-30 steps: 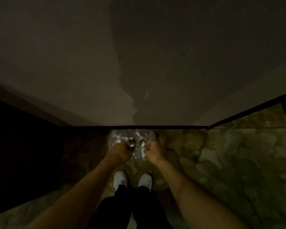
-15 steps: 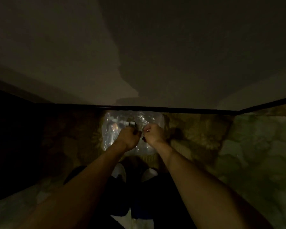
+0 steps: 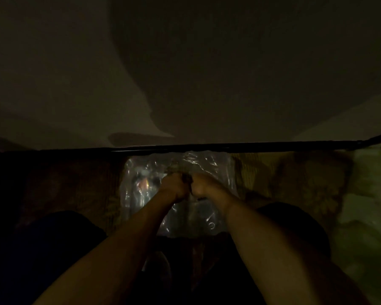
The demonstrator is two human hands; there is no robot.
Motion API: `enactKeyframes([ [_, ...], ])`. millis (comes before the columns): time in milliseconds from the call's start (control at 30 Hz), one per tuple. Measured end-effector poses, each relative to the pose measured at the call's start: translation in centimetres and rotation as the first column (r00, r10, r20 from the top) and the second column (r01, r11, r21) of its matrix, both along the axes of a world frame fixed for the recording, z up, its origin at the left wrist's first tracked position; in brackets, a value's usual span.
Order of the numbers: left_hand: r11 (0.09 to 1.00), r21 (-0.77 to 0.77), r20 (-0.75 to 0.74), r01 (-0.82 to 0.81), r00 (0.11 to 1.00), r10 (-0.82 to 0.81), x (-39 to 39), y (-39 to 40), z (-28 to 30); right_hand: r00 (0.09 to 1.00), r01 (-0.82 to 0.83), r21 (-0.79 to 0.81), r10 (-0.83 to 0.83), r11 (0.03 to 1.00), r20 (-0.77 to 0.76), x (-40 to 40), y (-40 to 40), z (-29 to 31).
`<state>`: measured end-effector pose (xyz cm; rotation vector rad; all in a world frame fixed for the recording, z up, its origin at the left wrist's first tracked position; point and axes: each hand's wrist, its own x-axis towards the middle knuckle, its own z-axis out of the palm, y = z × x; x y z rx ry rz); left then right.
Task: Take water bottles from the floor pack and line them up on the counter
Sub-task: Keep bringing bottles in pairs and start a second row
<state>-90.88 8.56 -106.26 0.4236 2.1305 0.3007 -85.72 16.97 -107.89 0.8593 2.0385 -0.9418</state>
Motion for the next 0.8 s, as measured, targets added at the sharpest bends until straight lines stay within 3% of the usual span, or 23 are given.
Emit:
enactKeyframes([
  [300,0.982,-0.157,-0.231,0.1,0.964,-0.135,0.8,-1.1,-4.6,0.986,0.166,-0.03,-0.165,0.986,0.026,0.3,0.5,-5.5],
  [400,0.977,-0.194,-0.264,0.09,0.954,-0.14,0.9,-1.0,-5.3,0.973,0.23,0.038,-0.23,0.973,0.014,0.4,0.0,-7.2],
  [500,0.986,-0.153,-0.274,0.06,0.957,-0.101,0.6,-1.1,-6.0,0.886,0.46,-0.15,-0.463,0.875,0.016,0.5,-0.6,-9.0],
  [667,0.981,-0.145,-0.241,0.128,0.957,-0.161,0.2,-1.9,-6.9,0.753,0.644,-0.281,-0.655,0.712,0.067,0.7,-0.6,-10.1],
  [800,0.978,-0.161,-0.303,0.132,0.936,-0.177,0.6,-1.1,-6.6,0.863,0.502,-0.079,-0.505,0.861,-0.023,0.8,-0.3,-9.6],
])
